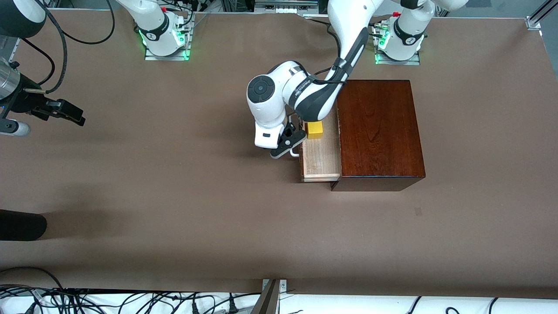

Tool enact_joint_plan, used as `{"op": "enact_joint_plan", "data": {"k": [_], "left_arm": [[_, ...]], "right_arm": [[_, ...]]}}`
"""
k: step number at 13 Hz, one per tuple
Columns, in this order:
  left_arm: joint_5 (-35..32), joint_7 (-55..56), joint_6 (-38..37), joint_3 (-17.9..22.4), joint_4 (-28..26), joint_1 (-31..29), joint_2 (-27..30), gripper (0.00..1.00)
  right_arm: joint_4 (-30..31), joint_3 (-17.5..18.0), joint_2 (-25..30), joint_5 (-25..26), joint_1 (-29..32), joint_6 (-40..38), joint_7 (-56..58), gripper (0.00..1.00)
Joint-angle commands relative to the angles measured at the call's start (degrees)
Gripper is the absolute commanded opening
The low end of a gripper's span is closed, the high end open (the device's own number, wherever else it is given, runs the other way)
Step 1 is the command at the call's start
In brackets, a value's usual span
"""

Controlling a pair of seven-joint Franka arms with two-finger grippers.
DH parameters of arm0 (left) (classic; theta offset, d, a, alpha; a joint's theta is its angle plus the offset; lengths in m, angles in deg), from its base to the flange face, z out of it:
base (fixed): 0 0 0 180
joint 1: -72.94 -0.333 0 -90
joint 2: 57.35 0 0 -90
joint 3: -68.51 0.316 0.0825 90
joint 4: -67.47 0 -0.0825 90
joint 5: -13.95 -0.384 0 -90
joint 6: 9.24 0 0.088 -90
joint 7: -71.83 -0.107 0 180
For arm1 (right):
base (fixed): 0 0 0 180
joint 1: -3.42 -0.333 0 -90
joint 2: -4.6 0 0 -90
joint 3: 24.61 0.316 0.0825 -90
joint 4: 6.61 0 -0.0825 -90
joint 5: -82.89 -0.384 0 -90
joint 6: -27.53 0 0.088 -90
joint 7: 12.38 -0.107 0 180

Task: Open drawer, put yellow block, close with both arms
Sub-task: 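Reach the left gripper to the drawer front while the right gripper retracts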

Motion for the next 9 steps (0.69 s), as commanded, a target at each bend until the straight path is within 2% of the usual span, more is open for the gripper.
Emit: {"op": "enact_joint_plan", "data": {"k": [1, 5, 9], "left_arm": [[0.16, -0.39, -0.14, -0.07, -5.90, -1.39, 4.81, 0.00], [0.16, -3.20, -0.23, 0.02, -8.97, -2.19, 6.92, 0.00], [0.07, -7.06, -0.32, 0.11, -15.03, -4.30, 10.52, 0.00]], "right_arm": [[-1.21, -0.05, 0.09, 0.21, 0.10, -0.60, -0.41, 1.00], [-1.30, -0.05, 0.00, 0.03, 0.10, -0.69, -0.32, 1.00], [-1.30, -0.05, 0.09, 0.03, 0.10, -0.69, -0.32, 1.00]]}}
